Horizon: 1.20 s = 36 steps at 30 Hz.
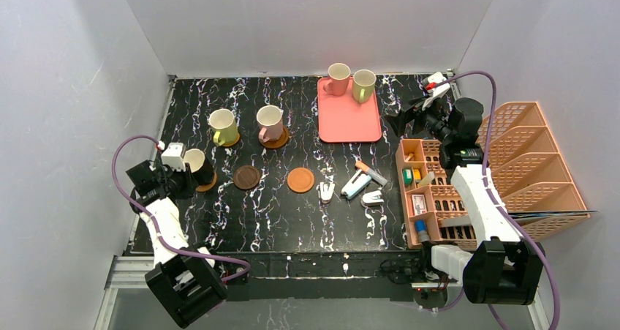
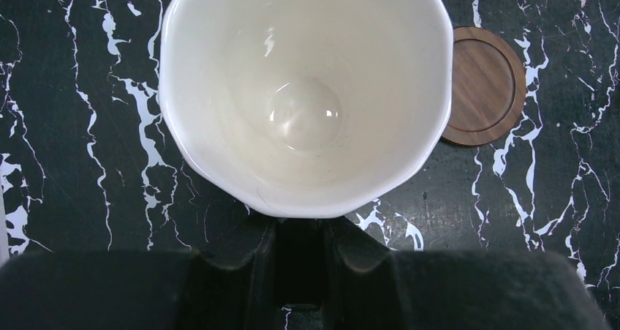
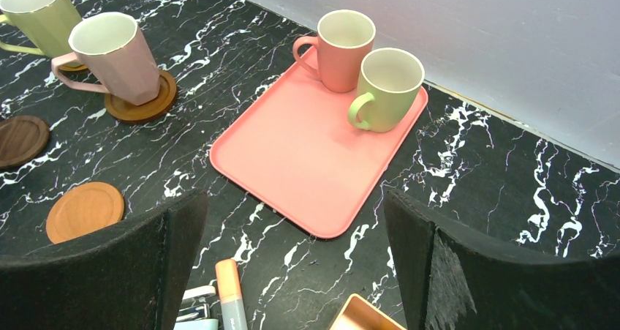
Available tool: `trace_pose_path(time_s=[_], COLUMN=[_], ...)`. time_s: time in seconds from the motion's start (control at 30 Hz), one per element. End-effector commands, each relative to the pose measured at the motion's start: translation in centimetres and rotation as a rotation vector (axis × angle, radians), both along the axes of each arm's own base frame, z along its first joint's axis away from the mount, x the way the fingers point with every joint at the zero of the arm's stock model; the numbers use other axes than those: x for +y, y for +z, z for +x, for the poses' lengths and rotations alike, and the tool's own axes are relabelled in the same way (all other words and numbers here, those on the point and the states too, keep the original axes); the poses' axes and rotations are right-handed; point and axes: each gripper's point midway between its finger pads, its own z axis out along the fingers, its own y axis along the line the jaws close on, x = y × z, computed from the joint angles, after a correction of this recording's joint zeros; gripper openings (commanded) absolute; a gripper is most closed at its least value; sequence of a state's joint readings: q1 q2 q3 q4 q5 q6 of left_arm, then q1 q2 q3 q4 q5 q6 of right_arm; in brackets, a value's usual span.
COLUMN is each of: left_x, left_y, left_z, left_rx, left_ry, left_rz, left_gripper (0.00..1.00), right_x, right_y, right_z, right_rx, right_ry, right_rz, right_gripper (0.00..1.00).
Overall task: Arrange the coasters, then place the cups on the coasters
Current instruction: Place the cup on the coaster.
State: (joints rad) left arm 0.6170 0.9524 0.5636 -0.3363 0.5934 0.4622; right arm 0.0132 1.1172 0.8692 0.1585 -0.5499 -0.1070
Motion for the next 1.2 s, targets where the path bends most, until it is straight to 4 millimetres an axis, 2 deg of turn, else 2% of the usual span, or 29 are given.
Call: trace_pose_path(time_s=[0.0,0.97,1.17], left_x=[-0.2,-0.2,-0.1], left_y=[1.8,0.7,0.5], left_z=[1.2,1.1,1.0], left_rx=[-0.092,-0.033,-0.022], left_ry=[-0.046,-0.079,-0.084], left_rz=[0.027,0.009,0.009], left_gripper=[0.0,0.0,0.0], right_x=[-0.2,-0.1,0.0], right_y=[0.9,0.8,1.3], right_z=[0.3,0.3,0.0], right_rx=[-0.032,-0.027,-0.042], right_ry=[-0.004,0.001,0.006], right_rz=[0.001,0.002,0.002], right_gripper=[0.98,0.98,0.98])
